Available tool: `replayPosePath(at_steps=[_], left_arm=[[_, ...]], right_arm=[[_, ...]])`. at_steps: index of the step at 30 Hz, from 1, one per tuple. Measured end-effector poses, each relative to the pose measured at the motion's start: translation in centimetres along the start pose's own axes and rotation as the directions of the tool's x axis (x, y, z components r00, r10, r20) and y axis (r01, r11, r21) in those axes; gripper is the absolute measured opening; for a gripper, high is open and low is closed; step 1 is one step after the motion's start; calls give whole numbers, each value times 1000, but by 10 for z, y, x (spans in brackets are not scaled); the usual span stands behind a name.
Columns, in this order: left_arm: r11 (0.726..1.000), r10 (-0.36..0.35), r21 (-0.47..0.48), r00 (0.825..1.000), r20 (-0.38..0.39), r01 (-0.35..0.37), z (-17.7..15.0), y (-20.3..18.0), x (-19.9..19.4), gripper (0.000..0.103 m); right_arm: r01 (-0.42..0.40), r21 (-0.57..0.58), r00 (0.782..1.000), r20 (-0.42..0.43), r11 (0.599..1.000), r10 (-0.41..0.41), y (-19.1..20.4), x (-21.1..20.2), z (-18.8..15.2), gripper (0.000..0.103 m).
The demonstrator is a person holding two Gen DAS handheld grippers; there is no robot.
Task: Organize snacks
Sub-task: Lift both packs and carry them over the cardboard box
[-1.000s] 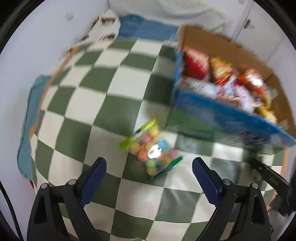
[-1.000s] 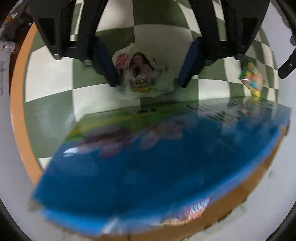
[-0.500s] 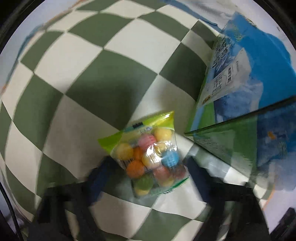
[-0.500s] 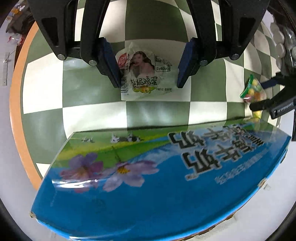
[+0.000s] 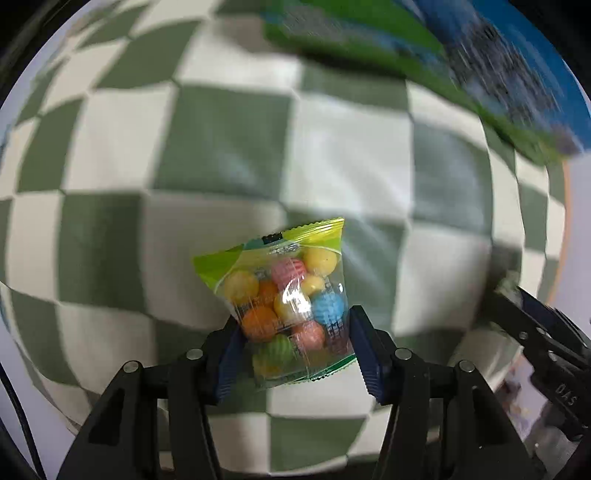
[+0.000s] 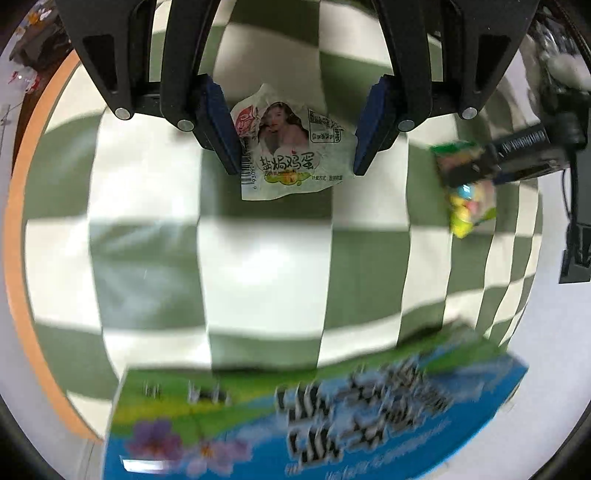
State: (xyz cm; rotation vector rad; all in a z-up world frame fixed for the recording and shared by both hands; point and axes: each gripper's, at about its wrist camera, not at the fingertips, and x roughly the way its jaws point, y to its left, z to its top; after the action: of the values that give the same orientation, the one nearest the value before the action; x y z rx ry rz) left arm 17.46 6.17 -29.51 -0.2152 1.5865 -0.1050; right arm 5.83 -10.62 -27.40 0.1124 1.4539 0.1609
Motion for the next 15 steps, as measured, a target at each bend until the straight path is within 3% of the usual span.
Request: replayPosePath(at_steps=[3,8,12,15], left_arm=[[1000,-4,-15,1000,-15,3,-2,-5,10,55],[999,0,-40,999,-48,-2,9,-5,28,58],[999,36,-16,999,-6,-36,12,-13,19,46],[1000,27,2,999,18,-27,9,-21,3,45]], right_arm=[[-3,5,1000,-13,1000,3,4,8,-9,63],[15,6,999,-29,1000,-15,11,33,10,64],[37,-5,999,-13,999,-37,18,33,19,64],[3,10,1000,7,1000,-3,11,16,15,64]])
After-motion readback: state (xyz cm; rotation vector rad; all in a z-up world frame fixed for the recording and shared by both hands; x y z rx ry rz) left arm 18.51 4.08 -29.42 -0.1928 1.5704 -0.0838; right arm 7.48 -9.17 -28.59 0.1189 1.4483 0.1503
